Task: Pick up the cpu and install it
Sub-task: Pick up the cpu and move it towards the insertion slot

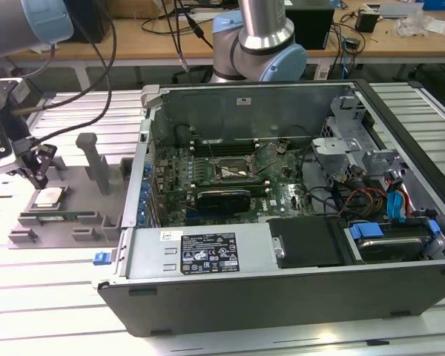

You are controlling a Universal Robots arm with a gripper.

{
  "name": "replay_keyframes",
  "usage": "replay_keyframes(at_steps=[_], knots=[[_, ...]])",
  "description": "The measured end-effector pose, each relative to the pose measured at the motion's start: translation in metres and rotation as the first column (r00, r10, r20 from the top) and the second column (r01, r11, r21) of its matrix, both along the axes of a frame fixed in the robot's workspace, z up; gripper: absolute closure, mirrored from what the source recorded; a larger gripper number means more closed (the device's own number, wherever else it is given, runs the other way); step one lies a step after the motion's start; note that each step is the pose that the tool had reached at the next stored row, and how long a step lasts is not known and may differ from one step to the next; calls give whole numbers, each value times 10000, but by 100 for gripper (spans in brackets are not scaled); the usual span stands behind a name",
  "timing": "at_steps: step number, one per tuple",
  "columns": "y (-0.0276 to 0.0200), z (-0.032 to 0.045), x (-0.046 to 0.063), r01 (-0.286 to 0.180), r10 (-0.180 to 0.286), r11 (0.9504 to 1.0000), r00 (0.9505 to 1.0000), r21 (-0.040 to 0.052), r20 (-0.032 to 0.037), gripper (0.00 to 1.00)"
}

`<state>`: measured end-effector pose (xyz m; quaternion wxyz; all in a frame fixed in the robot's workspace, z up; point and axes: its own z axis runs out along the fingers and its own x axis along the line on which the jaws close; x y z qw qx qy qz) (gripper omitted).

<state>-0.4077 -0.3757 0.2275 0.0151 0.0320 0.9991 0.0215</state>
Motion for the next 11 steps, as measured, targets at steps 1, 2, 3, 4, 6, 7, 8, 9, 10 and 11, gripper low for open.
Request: replay_keyframes(at_steps=[1,2,3,4,6,7,8,9,10,11], knots=[[0,-31,-5,-15,15,10000,10000,0,1,89],[0,-61,-10,-27,27,10000,10000,1,1,89],[0,-85,-14,-36,36,10000,10000,0,1,89],[0,-107,-16,-44,44,10000,10000,0,1,89],[0,-142,-21,-56,56,10000,10000,0,1,89],[0,-165,-23,-66,66,10000,10000,0,0,89],[0,-181,-25,-72,72,10000,10000,0,1,89],[0,-198,-29,-78,78,10000,10000,0,-1,89],[0,-198,-29,-80,80,10000,10000,0,-1,89],[0,-198,-29,-80,80,10000,10000,0,0,89]])
